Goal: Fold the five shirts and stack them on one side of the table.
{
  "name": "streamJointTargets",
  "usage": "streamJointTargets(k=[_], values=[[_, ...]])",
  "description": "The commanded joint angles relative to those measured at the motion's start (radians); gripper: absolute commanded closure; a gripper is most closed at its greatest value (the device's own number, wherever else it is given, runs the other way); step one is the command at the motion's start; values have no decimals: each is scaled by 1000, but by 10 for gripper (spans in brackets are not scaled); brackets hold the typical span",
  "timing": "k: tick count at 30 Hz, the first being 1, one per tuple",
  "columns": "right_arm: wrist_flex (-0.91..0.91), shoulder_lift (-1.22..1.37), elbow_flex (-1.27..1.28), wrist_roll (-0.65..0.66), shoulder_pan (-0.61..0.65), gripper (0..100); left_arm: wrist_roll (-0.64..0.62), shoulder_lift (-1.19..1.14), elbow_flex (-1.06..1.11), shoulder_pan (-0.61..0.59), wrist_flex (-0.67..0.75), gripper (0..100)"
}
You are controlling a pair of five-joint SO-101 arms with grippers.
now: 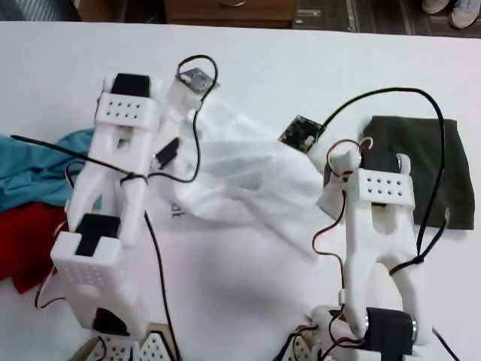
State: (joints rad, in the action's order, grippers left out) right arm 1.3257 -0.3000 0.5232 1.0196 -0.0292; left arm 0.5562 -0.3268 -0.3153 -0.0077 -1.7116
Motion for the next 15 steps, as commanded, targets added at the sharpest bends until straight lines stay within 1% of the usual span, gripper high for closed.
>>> streamJointTargets(k=[1,9,15], values=[[-28,-2,23,11,10,901,5,64,-42,0,-14,979],[-48,-1,123,12,10,911,5,69,-42,-2,-17,979],[-156,-1,232,12,12,911,5,69,-42,-2,-15,979]])
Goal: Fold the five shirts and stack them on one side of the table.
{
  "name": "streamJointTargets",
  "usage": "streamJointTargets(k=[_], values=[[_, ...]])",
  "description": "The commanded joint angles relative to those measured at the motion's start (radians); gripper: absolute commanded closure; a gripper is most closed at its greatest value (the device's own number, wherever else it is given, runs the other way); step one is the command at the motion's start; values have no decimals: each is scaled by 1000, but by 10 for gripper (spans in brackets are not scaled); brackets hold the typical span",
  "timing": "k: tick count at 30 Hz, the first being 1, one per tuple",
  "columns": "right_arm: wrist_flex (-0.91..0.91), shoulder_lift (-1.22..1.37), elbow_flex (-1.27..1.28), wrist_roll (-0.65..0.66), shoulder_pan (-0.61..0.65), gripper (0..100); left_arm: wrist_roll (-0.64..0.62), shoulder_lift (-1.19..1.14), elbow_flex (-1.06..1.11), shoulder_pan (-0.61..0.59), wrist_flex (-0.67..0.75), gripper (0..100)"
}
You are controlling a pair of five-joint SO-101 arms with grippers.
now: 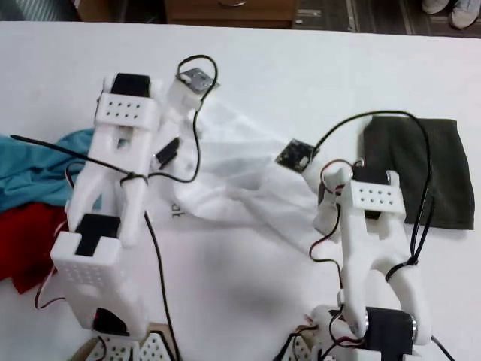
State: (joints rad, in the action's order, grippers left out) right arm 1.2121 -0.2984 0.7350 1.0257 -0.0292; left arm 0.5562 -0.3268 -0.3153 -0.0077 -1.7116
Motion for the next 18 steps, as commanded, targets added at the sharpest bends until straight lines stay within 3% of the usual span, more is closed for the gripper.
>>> streamJointTargets(k=[1,18], values=[[-56,-2,28,6,12,911,5,69,-42,-2,-15,979],[-179,147,8,5,42,914,5,71,-42,-2,-17,979]])
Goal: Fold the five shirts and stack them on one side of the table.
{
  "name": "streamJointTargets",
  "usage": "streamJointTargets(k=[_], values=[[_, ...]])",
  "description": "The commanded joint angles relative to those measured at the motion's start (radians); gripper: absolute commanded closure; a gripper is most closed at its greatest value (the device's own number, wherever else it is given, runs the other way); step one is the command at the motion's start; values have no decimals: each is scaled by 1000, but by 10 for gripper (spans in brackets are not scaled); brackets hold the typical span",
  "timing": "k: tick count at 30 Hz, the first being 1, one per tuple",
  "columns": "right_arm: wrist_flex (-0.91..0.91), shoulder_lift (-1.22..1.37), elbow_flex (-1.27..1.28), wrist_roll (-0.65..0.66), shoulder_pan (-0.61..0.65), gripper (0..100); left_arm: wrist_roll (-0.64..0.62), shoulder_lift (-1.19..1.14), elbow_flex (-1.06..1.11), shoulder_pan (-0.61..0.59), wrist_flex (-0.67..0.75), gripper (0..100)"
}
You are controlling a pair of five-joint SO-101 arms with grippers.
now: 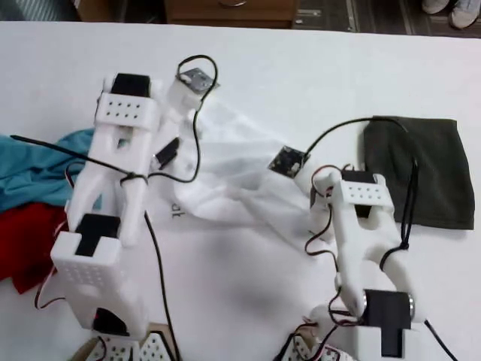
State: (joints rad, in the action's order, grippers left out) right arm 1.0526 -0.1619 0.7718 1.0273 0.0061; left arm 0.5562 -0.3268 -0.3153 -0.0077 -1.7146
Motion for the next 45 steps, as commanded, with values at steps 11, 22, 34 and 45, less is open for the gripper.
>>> streamJointTargets(k=[11,22,34,45], values=[[-16,10,-66,3,-5,946,6,71,-42,-2,-12,979],[-19,16,-66,5,-47,802,6,64,-42,0,-5,979],[-65,12,-66,0,12,986,6,64,-42,-2,-6,979],[90,-24,-196,0,5,979,6,66,-42,-3,-9,979]])
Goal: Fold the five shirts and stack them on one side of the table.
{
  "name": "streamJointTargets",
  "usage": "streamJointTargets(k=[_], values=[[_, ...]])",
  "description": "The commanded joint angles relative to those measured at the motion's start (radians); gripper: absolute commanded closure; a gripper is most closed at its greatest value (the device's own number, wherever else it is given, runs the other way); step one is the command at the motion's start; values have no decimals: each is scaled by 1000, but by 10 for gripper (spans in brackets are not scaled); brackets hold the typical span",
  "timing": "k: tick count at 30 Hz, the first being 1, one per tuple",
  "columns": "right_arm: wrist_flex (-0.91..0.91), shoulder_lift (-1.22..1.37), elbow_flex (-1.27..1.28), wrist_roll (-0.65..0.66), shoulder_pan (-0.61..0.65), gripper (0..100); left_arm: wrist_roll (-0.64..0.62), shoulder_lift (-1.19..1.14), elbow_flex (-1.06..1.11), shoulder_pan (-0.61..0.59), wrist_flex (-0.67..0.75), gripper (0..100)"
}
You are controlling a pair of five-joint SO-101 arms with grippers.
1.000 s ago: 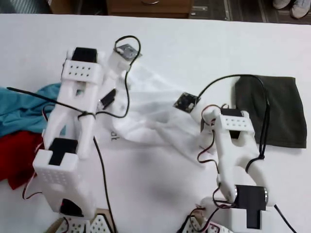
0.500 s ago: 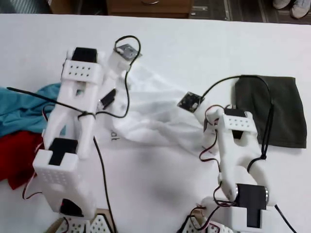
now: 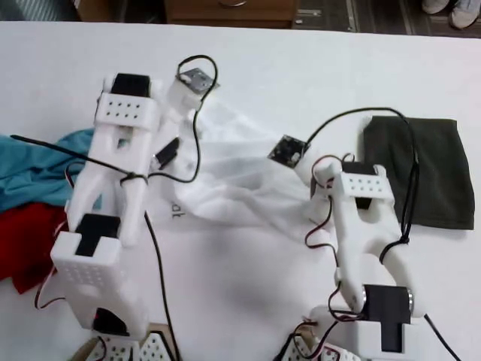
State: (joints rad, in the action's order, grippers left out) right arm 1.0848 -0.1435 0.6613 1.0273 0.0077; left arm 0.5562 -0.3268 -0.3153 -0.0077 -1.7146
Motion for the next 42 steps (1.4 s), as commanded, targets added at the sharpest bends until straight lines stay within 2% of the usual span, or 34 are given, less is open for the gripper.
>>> streamJointTargets(k=[1,6,11,14,19,29,34,36,38,40,42], values=[[85,-67,-110,0,4,979,6,66,-42,-3,-9,979],[200,-254,-222,3,10,979,6,71,-47,-3,-6,979],[232,-433,-238,5,5,979,-2,80,-137,-2,-52,979],[208,-550,-252,5,4,979,-3,115,-205,5,-69,979],[64,-714,-259,-2,4,979,-3,226,-226,6,-68,979],[28,-788,-319,-3,10,978,-2,508,-219,6,-68,979],[59,-788,-106,-5,4,978,6,551,-88,-2,-64,979],[-5,-776,44,-54,2,978,8,549,-10,-9,-60,979],[-130,-716,164,-195,-19,978,8,549,88,-40,-25,979],[-211,-591,198,-304,-31,961,8,549,180,-84,11,979],[-209,-426,149,-344,-24,907,8,549,266,-120,46,979]])
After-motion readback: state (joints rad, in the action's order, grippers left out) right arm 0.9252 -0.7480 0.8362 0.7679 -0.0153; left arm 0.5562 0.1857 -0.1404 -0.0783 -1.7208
